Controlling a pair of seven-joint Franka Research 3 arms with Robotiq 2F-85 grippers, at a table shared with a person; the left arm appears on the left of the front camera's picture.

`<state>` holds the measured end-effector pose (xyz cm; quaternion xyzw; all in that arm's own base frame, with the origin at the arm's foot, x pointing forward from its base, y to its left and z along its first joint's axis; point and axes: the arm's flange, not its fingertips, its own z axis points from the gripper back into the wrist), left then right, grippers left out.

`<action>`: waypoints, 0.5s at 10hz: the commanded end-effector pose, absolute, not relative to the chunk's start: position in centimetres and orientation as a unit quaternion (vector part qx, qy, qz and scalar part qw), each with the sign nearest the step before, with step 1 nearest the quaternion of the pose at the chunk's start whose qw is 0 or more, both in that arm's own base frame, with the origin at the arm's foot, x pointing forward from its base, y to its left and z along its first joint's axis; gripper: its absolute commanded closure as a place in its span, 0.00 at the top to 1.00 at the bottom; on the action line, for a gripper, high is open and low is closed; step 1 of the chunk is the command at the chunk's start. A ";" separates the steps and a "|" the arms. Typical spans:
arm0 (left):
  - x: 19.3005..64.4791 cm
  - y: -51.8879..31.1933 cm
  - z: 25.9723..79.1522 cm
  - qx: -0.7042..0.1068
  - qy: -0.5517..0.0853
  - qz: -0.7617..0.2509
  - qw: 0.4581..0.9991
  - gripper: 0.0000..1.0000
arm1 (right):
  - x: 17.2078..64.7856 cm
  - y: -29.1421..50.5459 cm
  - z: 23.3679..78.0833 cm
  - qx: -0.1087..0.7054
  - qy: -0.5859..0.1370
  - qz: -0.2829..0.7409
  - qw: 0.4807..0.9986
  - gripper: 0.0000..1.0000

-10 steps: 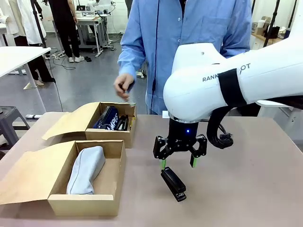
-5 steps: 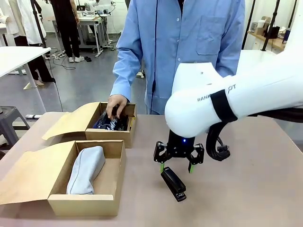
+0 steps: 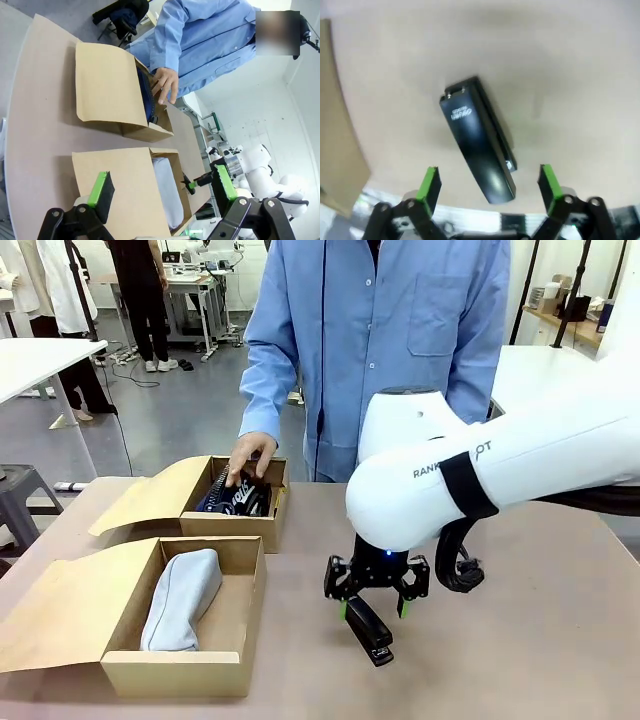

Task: Place items inside the box.
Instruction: Pick up a Pencil pouch or Stapler and place it inside the Mailer Box closest to the robot.

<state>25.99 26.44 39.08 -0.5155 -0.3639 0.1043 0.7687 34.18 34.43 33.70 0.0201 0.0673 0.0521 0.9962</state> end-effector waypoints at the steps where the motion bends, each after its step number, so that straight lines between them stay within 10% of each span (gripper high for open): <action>1: 26.1 26.4 39.2 -0.518 -0.377 0.097 0.762 1.00 | 35.1 35.3 32.7 0.002 0.095 0.221 0.971 1.00; 5: 26.1 26.4 39.2 -0.518 -0.377 0.097 0.762 1.00 | 34.9 35.8 32.1 0.010 0.085 0.280 0.956 1.00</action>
